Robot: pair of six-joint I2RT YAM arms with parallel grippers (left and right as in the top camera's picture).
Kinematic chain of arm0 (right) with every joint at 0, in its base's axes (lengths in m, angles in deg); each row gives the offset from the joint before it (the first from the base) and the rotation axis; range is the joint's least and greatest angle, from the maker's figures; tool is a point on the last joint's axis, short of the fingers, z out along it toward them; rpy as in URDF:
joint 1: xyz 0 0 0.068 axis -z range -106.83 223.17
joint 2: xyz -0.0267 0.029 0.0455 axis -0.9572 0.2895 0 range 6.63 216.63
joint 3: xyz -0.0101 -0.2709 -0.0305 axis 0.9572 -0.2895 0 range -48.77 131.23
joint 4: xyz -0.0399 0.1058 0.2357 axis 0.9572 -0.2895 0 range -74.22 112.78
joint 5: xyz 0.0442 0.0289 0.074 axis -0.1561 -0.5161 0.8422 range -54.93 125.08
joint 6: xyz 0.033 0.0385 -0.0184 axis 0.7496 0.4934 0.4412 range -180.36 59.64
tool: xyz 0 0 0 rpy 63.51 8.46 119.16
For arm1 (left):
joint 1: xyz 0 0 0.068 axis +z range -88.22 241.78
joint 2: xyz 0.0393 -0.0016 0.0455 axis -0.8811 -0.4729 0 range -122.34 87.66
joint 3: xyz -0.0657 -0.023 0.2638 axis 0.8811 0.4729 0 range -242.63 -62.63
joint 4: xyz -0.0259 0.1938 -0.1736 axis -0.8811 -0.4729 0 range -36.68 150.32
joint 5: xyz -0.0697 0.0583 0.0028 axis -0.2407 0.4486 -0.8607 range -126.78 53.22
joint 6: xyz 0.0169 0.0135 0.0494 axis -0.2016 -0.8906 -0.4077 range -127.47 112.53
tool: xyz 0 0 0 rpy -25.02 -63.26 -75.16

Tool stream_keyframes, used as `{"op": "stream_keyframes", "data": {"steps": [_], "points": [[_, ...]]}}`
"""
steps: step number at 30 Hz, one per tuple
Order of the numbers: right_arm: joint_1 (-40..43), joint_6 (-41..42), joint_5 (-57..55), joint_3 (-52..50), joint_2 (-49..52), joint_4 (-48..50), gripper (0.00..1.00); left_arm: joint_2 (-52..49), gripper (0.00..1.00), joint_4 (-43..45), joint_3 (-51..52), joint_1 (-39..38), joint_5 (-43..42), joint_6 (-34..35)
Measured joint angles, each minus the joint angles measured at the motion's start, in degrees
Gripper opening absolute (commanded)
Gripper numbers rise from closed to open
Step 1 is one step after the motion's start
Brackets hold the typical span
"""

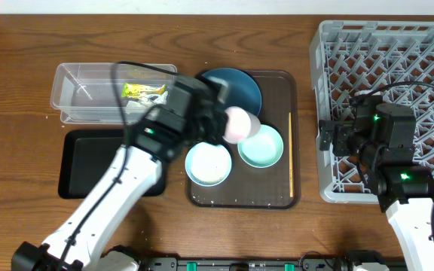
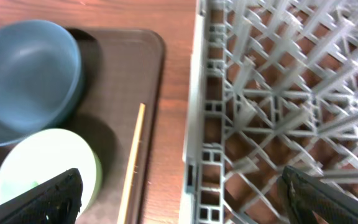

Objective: Sort waste into correct bins and load items into the dishwasher rack
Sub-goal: 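Lift the pink cup and pass it to the right gripper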

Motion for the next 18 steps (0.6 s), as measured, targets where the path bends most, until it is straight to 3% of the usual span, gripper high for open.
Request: {"op": "stream_keyframes", "data": {"steps": [8,12,18], "points": [[0.0,-6.8,16.6,0.1,3.9,3.9,0.99,-7.7,0.06,10.3,0.0,14.8,-29.8,4.1],[0.0,-11.4,27.8,0.1,7.6,7.5,0.99,-13.6,0.06,14.3,0.0,16.3,-42.9,5.0],[0.0,-16.7,42.3,0.2,12.8,12.4,0.99,-18.9,0.06,14.6,0.0,14.3,-50.6,6.2]]}}
